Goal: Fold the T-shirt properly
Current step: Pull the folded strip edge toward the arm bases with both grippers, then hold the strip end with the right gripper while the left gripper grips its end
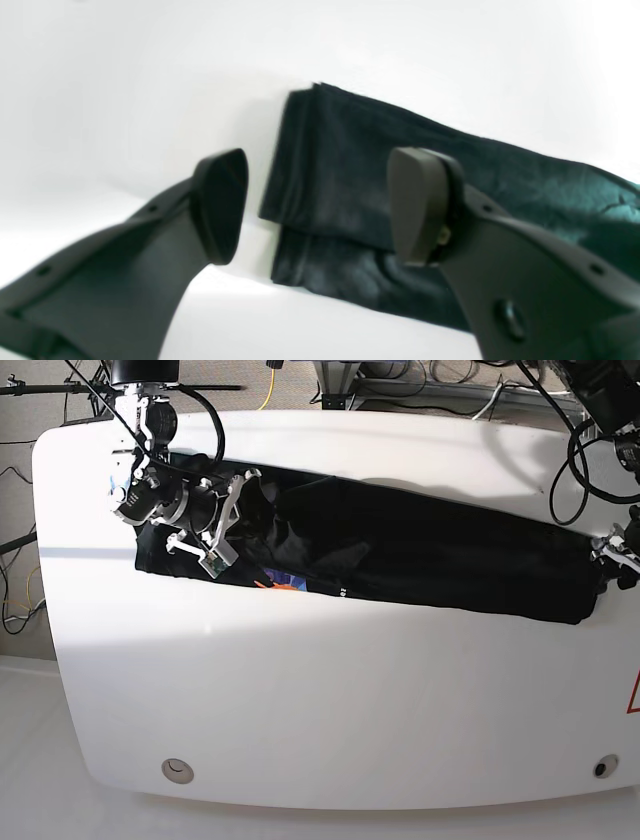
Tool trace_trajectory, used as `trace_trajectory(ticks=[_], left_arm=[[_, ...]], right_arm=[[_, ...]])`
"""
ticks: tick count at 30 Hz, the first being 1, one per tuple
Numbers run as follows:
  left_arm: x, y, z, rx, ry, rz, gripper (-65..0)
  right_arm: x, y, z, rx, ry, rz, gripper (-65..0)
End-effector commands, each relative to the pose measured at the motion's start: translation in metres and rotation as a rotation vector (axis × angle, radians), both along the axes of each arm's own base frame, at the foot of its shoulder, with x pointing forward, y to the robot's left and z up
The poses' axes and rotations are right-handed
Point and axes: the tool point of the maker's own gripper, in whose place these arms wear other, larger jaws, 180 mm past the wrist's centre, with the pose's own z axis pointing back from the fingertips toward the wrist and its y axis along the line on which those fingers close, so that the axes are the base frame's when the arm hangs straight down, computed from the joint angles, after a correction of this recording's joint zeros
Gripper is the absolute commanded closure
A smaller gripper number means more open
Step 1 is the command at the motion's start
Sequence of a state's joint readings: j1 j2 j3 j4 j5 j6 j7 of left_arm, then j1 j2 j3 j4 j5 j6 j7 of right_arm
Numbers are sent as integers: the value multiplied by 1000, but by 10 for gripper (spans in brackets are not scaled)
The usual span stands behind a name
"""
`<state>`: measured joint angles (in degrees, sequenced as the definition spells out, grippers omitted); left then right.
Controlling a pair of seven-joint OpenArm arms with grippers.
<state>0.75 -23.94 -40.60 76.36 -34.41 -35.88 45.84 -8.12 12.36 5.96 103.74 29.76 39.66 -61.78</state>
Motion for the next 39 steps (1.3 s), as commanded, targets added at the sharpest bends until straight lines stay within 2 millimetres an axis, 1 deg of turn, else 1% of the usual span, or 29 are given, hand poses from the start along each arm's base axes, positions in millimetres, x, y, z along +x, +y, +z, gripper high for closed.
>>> trace_trajectory(ticks=[1,6,8,16,18,22,26,28,36,38,39], left_arm=[[13,5,21,12,-60,-9,-419],[14,3,17,3,-47,-10,-419],[19,3,26,18,-63,-11,-431],[19,0,22,5,-43,-15,-457],[16,-4,25,17,-42,-42,-460],[11,-7,24,15,-34,-65,-463],[9,-9,24,8,-33,-88,-472],[12,-6,20,-16,-25,-96,-491],[13,-3,-4,-125,14,-65,-502],[16,-2,-11,-197,13,-42,-501],[16,-3,-13,-207,15,-40,-501]], right_arm=[[11,0,13,17,-51,1,0],[12,0,13,22,-52,-1,0],[11,1,14,21,-55,2,0],[16,1,20,37,-78,-23,-4],[26,-4,25,71,-91,-128,-17],[37,-10,31,99,-122,-217,-49],[37,-10,31,97,-131,-220,-60],[28,-8,20,78,-90,-177,-54],[20,-3,17,59,-73,-115,-44],[22,-9,19,58,-82,-127,-46],[22,-9,19,58,-82,-127,-46]])
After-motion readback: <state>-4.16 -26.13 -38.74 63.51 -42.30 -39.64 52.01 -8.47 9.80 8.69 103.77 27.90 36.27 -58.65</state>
